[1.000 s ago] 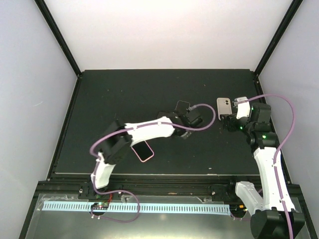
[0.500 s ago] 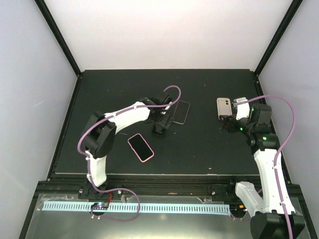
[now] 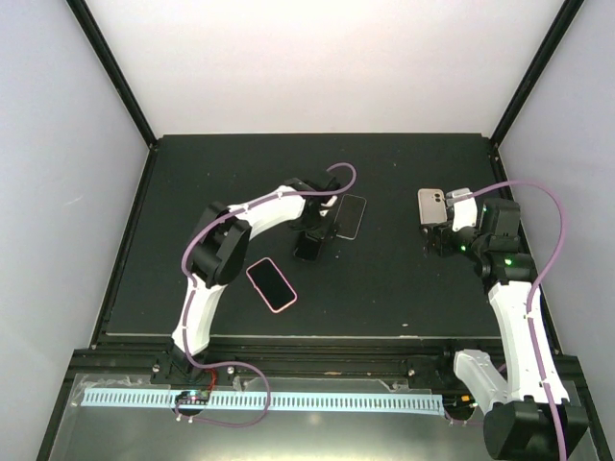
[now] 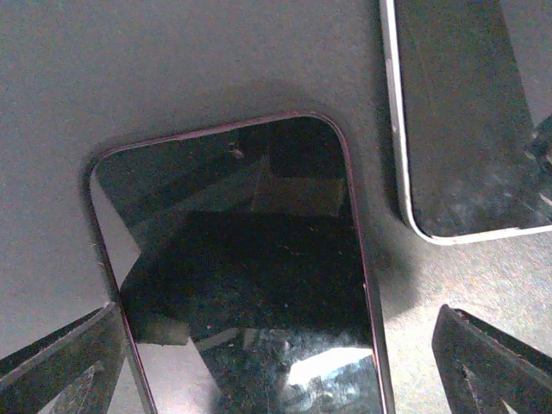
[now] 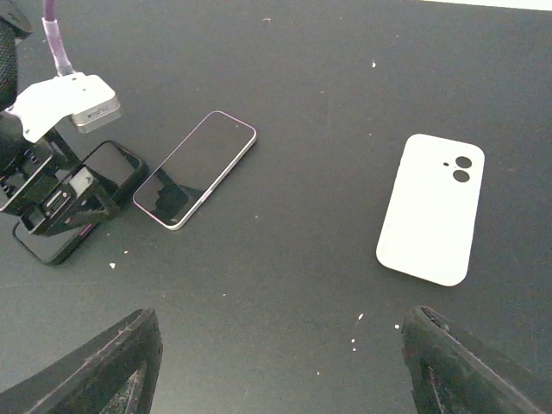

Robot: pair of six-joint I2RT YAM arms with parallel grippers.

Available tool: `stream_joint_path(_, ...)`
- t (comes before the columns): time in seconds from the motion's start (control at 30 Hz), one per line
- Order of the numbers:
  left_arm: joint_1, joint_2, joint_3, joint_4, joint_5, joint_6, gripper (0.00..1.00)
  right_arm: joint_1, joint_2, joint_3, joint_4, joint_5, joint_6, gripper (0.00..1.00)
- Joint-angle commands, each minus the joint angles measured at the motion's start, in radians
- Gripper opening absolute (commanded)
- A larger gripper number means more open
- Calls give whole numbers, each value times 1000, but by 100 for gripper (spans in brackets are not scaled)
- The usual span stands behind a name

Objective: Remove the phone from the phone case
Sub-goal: Pick up the phone at the center of the board.

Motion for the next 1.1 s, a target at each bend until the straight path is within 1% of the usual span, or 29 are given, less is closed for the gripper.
stream_joint_path(0.0,11,52,87,-74,-34,-11,99,-1,-13,0,-6,-19,-11,77)
stream_joint_path(0.27,14,89,115,-119,-45,-24,99,-1,-30,0,-6,-18,-11,77)
stream_joint_path(0.4,13,24,79,-77,-64,-19,99,0,-33,-1,-7,-20,-13,77)
stream_joint_path(0.47,14,-15,56,-52,-106,-17,99,-2,-33,1,-7,-22,-12,77)
stream_joint_path(0.53,17,-23,58,-47,-112,-13,99,-1,-34,0,-8,-23,-13,77)
stream_joint_path(0.7,21,67,151,-118,-62,15,99,-2,-38,-1,-11,-25,-14,77)
stream_joint_path(0.87,30,127,211,-168,12,51,99,-1,-36,0,-10,-22,-14,77)
stream_joint_path(1.07,46,163,238,-206,10,60,99,-1,-40,0,-11,-26,-16,77)
